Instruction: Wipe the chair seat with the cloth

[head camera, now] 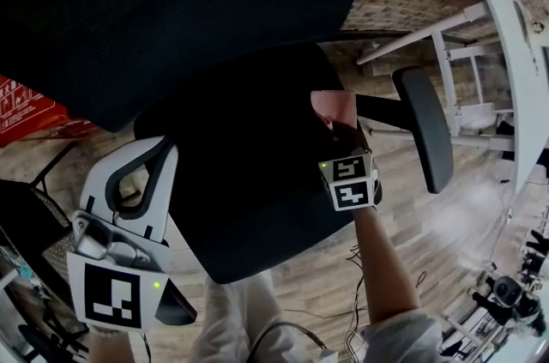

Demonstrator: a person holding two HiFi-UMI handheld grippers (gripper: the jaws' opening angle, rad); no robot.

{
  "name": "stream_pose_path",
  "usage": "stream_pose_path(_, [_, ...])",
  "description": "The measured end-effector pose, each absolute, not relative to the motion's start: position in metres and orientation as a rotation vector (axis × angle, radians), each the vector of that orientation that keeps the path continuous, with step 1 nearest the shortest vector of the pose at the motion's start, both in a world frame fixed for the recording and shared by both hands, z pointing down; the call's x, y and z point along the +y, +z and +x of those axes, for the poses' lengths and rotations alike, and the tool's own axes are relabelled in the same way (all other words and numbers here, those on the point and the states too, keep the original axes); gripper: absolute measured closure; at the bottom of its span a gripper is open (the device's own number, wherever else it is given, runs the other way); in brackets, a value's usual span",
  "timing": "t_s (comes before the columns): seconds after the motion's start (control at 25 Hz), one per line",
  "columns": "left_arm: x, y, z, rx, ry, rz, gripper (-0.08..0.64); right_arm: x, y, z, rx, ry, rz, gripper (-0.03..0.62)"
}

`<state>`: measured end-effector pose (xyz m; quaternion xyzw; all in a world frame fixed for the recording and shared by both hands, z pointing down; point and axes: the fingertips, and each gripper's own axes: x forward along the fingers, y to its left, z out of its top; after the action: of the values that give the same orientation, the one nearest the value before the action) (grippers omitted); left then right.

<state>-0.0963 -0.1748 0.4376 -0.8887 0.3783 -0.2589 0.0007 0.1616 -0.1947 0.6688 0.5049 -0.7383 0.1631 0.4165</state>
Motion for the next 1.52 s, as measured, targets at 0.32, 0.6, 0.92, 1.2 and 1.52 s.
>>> stream_pose_path(0.32, [-0.165,0.431,-0.107,1.232,-0.796,-2.777,0.541,-0.162,0.675,0.101,-1.955,0.473,1.18,0.537])
stream_pose_path(0.6, [-0.151,0.428,-0.113,1.252,-0.777,-2.774,0.541,-0.108,0.676,0.032,-2.06,0.548,1.076,0.537])
stream_pose_path(0.92, [-0.135,0.427,-0.116,1.275,-0.766,-2.782,0.541,-0.036,0.668,-0.041,-2.165,0.555,0.851,0.537])
stream_pose_path(1.2, [-0.129,0.428,-0.118,1.286,-0.777,-2.781,0.541,0.018,0.658,-0.091,-2.24,0.553,0.67,0.537])
stream_pose_path(1.52, [-0.13,0.429,-0.112,1.288,-0.775,-2.785,0.541,0.041,0.655,-0.112,-2.271,0.588,0.61,0.537])
